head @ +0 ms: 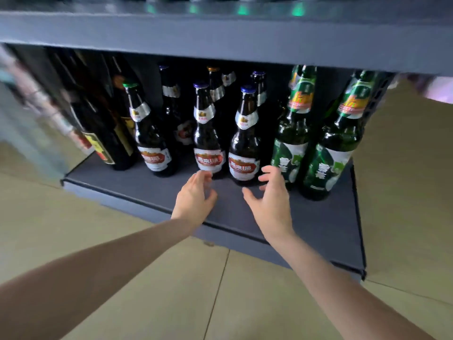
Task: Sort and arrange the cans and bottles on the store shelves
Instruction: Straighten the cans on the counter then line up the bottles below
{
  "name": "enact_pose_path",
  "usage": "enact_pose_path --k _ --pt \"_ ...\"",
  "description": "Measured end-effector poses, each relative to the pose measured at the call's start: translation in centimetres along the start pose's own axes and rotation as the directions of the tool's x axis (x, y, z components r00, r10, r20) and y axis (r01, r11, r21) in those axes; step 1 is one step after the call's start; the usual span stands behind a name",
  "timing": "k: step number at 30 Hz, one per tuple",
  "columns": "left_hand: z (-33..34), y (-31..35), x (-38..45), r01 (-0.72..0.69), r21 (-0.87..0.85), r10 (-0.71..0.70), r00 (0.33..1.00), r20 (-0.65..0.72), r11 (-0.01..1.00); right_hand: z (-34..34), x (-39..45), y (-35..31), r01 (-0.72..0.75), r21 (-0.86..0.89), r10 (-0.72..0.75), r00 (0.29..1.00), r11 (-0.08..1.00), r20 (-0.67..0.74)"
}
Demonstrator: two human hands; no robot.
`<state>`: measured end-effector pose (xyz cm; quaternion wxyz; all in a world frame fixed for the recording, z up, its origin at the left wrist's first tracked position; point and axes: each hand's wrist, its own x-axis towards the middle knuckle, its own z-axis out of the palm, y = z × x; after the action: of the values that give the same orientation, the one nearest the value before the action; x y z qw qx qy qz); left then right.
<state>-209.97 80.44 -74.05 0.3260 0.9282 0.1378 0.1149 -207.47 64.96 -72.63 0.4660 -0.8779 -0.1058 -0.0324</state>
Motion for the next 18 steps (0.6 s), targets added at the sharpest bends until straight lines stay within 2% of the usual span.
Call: enact_pose_path --k 3,5,7,9,13,16,18 --pt "-5.0 -3.6 0.8 0.147 0.029 -0.145 0.986 -0.082 0.989 2.6 0.6 -2.5 0.057 -0.051 -0.035 0.933 0.997 0.357" --pt "-8.0 -6.1 2.1 0.211 -0.024 -0.212 0.966 -0.151 0.977 5.0 1.6 -4.5 0.075 -0.065 -0.039 0.896 0.995 0.442" --pt "-10.3 -8.6 3.5 0.232 -0.091 -0.246 0.951 -0.186 0.968 8.1 2.7 -6.5 0.083 -0.038 -0.058 0.893 0.996 0.447" --pt "-11.6 -10.9 4.6 0.224 -0.123 -0.240 0.961 -0.137 0.967 11.2 3.6 -8.3 0.055 -0.003 -0.048 0.899 0.998 0.436" --pt "-12.3 -14.1 5.8 0.100 -0.200 -0.104 0.995 -0.012 0.975 14.7 6.7 -9.5 -0.091 0.086 0.052 0.922 0.992 0.384" --pt "-12.6 -17.2 6.4 0.053 -0.247 -0.042 0.998 0.051 0.968 17.2 7.4 -10.3 -0.158 0.125 0.113 0.946 0.980 0.304" --pt "-12.6 -18.9 6.5 0.046 -0.310 -0.016 0.995 0.099 0.950 19.2 6.9 -11.3 -0.177 0.171 0.143 0.970 0.969 0.196"
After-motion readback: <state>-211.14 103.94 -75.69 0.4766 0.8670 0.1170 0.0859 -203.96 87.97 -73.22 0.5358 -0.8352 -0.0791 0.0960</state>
